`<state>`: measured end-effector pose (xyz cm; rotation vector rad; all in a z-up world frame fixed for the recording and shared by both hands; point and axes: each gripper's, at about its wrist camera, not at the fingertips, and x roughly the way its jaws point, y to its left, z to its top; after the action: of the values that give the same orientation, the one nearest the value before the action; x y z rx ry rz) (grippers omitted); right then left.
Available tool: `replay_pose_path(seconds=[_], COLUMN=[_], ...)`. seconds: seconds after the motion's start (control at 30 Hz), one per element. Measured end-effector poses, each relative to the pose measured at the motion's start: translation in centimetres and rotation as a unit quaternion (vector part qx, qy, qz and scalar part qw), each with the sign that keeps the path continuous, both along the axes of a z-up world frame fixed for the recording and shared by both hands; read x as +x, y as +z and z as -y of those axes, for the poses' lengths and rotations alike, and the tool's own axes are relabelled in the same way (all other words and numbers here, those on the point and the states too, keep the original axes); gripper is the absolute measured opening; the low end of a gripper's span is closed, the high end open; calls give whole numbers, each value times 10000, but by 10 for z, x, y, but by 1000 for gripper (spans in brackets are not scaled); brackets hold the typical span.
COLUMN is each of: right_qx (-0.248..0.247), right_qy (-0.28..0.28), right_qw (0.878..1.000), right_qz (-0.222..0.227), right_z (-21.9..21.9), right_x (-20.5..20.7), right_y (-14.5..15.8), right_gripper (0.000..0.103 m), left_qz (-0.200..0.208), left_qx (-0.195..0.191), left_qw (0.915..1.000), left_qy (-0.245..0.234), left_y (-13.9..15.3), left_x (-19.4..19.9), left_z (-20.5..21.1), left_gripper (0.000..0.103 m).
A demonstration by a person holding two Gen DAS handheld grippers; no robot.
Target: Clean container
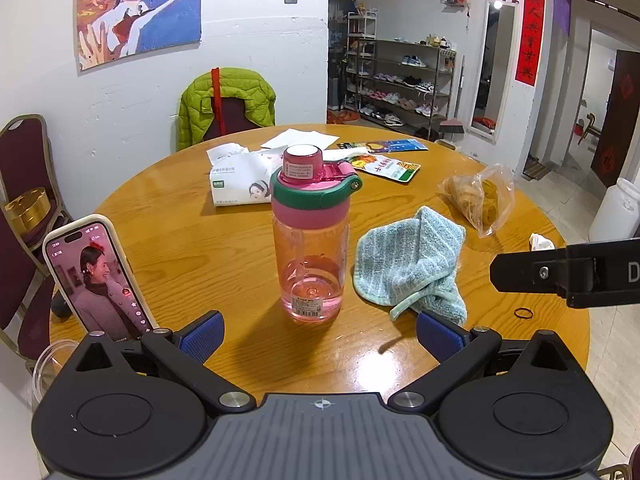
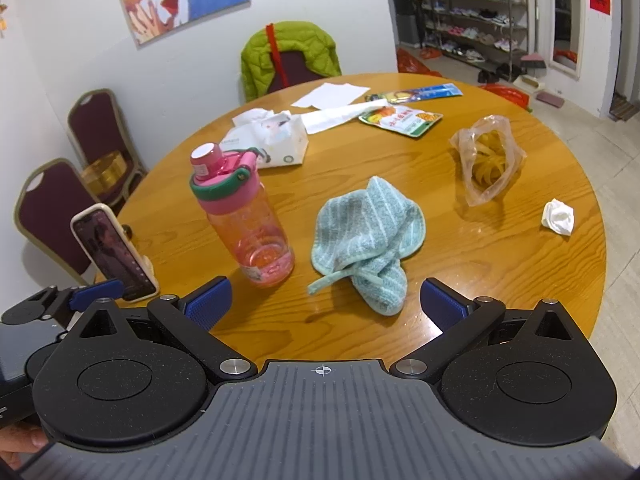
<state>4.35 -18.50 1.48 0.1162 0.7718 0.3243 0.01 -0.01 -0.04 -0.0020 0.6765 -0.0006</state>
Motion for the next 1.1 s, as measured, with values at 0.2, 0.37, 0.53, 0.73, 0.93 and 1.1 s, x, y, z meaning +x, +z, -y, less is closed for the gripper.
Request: replay_pose_path(seconds=[0.2,0.37,0.53,0.73,0.93,1.1], right_qx=[-6,-11,-29,-19,-39,-43], right_qy=[-1,-3,6,31,23,15], right_qw=[10000,10000,10000,10000,10000,10000], right_qz=[-18,-33,-48,15,-4,-34], right_z=[-2,-4,-7,-8,-6,-3], right_x=[2,5,7,4,2,1], right_y=[-1,-2,-3,0,-3,-5], right_gripper=[103,103,103,103,103,103], left_qz=[8,14,21,75,27,17], left_qx=[21,39,57,74,66,52], left_qw=[10000,10000,10000,9999,10000,10000], left_qy=[5,9,13,52,5,28], left_y=[-2,-4,-6,-5,-10,-11], left_x=[0,1,1,-1,-3,-1], left_z=[1,1,2,0,0,0], left_gripper=[102,102,102,102,102,102])
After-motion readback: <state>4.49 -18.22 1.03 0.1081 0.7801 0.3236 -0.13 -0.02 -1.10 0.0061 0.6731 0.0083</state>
